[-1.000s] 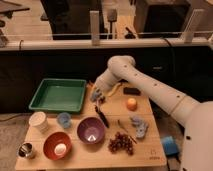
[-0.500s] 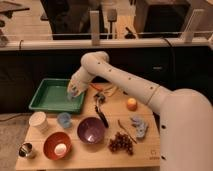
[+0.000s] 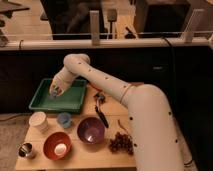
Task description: Place sponge in tray
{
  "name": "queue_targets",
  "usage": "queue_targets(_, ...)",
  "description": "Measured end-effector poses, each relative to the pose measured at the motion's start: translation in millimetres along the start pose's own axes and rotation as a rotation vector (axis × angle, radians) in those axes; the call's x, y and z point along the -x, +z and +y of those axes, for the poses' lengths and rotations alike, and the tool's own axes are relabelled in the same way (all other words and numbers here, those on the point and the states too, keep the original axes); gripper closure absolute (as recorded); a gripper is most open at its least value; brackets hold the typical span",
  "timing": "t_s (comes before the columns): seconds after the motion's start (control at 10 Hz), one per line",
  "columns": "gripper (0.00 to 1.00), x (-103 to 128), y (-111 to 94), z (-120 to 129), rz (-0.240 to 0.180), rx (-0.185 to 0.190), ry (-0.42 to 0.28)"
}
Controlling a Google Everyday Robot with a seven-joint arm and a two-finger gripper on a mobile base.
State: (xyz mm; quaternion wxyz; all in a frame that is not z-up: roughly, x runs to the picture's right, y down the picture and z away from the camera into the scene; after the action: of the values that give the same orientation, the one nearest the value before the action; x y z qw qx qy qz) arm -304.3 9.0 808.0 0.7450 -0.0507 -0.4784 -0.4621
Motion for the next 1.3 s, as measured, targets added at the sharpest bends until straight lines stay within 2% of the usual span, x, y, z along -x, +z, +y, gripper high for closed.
queue_targets(0.1, 0.63, -6, 19, 4, -0.040, -0.027, -0.071)
queue_targets(0.2, 0.54, -10, 29, 6, -0.063, -0.040, -0.109)
queue_targets(0.4, 0.33, -18, 43, 8, -0.101, -0.061, -0.168)
queue_targets(0.6, 0.21, -24, 48, 11, -0.119, -0.078, -0.219)
queue_targets(1.0, 0.20, -37, 42, 22, -0.120, -0.094, -0.258)
queue_targets(1.3, 0.20, -43, 21, 32, -0.079, -0.077, -0.222)
